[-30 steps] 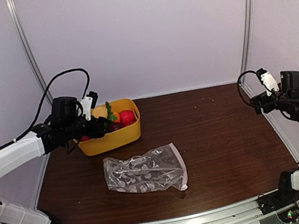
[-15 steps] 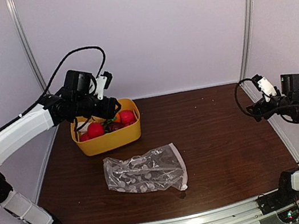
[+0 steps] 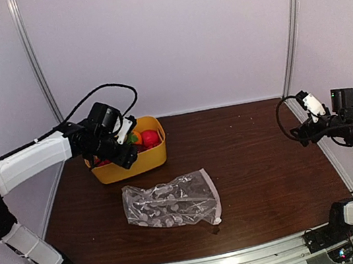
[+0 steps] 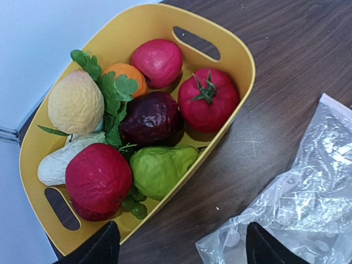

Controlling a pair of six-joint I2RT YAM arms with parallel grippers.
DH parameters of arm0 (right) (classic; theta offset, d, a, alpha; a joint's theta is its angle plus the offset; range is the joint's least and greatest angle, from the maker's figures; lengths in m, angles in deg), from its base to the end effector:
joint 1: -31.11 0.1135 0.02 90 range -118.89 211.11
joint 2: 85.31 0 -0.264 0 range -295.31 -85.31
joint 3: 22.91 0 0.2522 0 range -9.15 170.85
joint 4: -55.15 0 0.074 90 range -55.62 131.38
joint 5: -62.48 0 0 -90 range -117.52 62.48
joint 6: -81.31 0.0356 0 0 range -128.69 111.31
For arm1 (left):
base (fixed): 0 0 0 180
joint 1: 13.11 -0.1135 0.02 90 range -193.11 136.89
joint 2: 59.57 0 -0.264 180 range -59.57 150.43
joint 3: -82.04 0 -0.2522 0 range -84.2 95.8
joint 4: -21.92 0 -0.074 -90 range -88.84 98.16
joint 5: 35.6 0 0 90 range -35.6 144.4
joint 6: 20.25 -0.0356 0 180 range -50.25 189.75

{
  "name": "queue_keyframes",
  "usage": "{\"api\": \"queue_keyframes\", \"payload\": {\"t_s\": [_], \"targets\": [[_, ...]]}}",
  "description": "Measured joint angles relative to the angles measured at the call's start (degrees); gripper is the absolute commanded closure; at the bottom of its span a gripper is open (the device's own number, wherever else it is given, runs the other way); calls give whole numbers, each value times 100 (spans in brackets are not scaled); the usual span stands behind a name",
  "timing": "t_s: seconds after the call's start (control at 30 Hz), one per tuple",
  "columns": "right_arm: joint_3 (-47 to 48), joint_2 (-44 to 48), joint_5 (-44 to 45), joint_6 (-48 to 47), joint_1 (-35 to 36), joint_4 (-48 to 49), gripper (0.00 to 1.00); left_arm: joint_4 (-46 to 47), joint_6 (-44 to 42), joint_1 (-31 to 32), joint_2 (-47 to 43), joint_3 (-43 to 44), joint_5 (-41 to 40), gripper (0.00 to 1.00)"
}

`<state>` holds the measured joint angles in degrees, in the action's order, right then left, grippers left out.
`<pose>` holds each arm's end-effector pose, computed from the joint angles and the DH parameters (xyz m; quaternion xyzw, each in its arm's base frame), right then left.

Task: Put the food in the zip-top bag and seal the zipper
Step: Adjust the bin at the corner of the board.

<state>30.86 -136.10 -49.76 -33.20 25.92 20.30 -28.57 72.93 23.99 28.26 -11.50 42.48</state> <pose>0.1962 -0.0043 0.2747 -0.2363 0.8298 0.0408 0.5040 0.2671 -0.1928 0.2857 0.2418 0.9090 -0.0198 0.3389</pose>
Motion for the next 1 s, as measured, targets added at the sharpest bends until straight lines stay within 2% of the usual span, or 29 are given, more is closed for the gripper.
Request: {"api": "queue_keyframes", "payload": {"t_s": [0.27,0.43,0.63,0.8,0.9,1.0], "targets": [[0,-13,-48,-125,0,-76,3,-229,-4,-2,1106,461,-450,35],[0,-17,-109,-177,0,-144,3,-275,-48,-2,1257,557,-717,47],[0,-116,-173,-240,0,-190,4,-280,-118,-2,1488,675,-874,52],[0,-164,-205,-262,0,-267,4,-278,-186,-26,1759,741,-949,68],[0,-164,-219,-278,0,-275,4,-286,-247,-37,1803,778,-942,88],[0,-164,-225,-280,0,-278,4,-286,-343,-26,1810,778,-765,96]]}}
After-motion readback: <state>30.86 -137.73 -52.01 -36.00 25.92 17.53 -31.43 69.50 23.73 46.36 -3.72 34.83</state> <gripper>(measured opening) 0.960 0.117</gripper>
